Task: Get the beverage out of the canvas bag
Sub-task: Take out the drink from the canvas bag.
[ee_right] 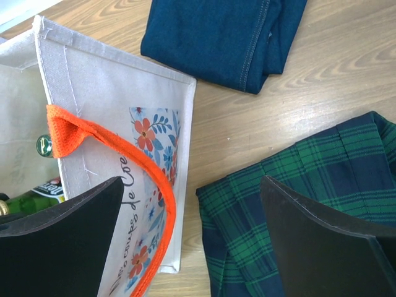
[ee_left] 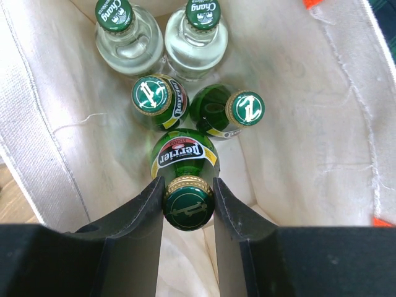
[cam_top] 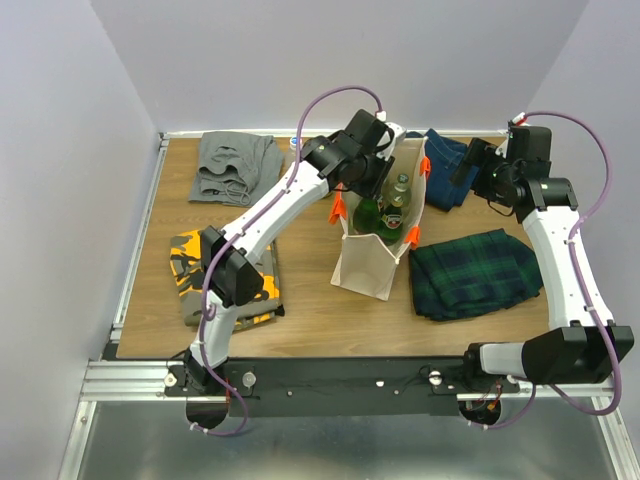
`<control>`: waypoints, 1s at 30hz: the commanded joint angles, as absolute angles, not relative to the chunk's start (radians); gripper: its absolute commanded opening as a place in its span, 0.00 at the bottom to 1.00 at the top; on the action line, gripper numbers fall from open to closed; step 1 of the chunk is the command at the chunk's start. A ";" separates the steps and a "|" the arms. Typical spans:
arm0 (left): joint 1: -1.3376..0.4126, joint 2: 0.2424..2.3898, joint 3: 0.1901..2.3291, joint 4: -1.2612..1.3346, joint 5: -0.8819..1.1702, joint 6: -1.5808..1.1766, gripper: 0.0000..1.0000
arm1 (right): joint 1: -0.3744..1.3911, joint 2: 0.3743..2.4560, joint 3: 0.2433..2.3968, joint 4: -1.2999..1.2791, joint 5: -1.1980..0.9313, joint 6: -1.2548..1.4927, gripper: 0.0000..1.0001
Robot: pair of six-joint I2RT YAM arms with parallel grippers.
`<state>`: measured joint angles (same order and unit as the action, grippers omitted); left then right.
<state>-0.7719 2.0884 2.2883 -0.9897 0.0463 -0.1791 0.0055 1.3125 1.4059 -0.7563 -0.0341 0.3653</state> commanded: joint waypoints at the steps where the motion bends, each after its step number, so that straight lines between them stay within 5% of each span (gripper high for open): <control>1: -0.773 1.974 2.347 -0.922 0.089 -0.164 0.00 | 0.003 1.284 1.442 -0.767 -0.028 0.365 1.00; 30: -0.773 1.896 2.450 -0.965 0.124 -0.153 0.00 | 0.005 1.293 1.450 -0.773 -0.060 0.371 1.00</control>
